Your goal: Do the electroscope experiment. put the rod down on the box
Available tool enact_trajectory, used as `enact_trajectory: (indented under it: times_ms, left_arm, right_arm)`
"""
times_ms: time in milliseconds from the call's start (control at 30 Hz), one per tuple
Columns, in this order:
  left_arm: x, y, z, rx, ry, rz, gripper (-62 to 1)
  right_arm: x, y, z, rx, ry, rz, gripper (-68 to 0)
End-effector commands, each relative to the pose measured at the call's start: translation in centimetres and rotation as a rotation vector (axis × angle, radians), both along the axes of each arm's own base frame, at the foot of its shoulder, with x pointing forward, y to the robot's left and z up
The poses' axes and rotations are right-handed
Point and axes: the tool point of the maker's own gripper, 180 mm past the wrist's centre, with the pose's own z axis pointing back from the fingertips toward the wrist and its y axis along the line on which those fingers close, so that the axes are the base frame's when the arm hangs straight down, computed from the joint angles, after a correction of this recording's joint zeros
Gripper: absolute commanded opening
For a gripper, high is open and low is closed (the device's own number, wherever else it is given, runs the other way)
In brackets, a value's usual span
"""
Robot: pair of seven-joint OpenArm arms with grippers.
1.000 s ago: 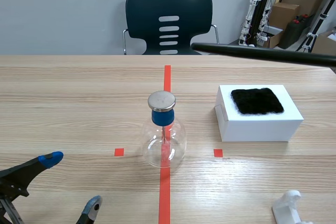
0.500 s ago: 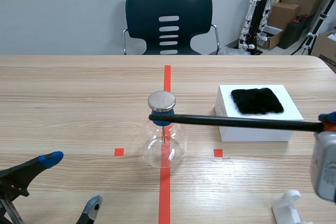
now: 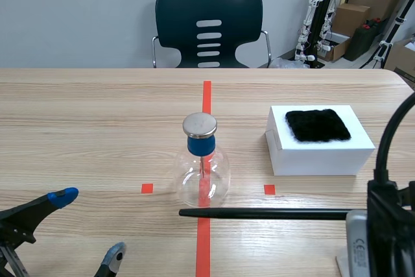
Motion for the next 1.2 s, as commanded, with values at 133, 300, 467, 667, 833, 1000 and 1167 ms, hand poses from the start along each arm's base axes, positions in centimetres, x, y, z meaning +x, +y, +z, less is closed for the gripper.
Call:
enact_trajectory:
  times_ms: [133, 300, 467, 667, 833, 1000, 1167]
  left_arm:
    - [0.1, 0.0, 0.7, -0.022, -0.025, 0.001, 1.4]
    - [0.1, 0.0, 0.7, -0.022, -0.025, 0.001, 1.4]
    - [0.1, 0.0, 0.7, -0.022, -0.025, 0.001, 1.4]
    - [0.1, 0.0, 0.7, -0.022, -0.025, 0.001, 1.4]
    - [0.1, 0.0, 0.7, -0.022, -0.025, 0.001, 1.4]
    - [0.1, 0.0, 0.7, -0.022, -0.025, 0.001, 1.4]
    - [0.1, 0.0, 0.7, -0.022, -0.025, 0.001, 1.4]
  right_arm:
    - [0.0, -0.2, -1.5, -0.033, 0.076, -0.031, -66.5]
    - [0.0, -0.1, -3.7, -0.049, 0.132, -0.029, -66.5]
    - [-0.3, 0.9, -5.9, -0.033, 0.21, -0.033, -66.5]
    - [0.1, 2.3, -7.6, -0.018, 0.243, -0.009, -66.5]
    - [0.4, 3.2, -8.5, -0.02, 0.263, 0.011, -66.5]
    - [0.4, 3.4, -9.6, -0.028, 0.292, 0.014, -66.5]
    - [0.6, 3.8, -10.0, -0.041, 0.301, 0.031, -66.5]
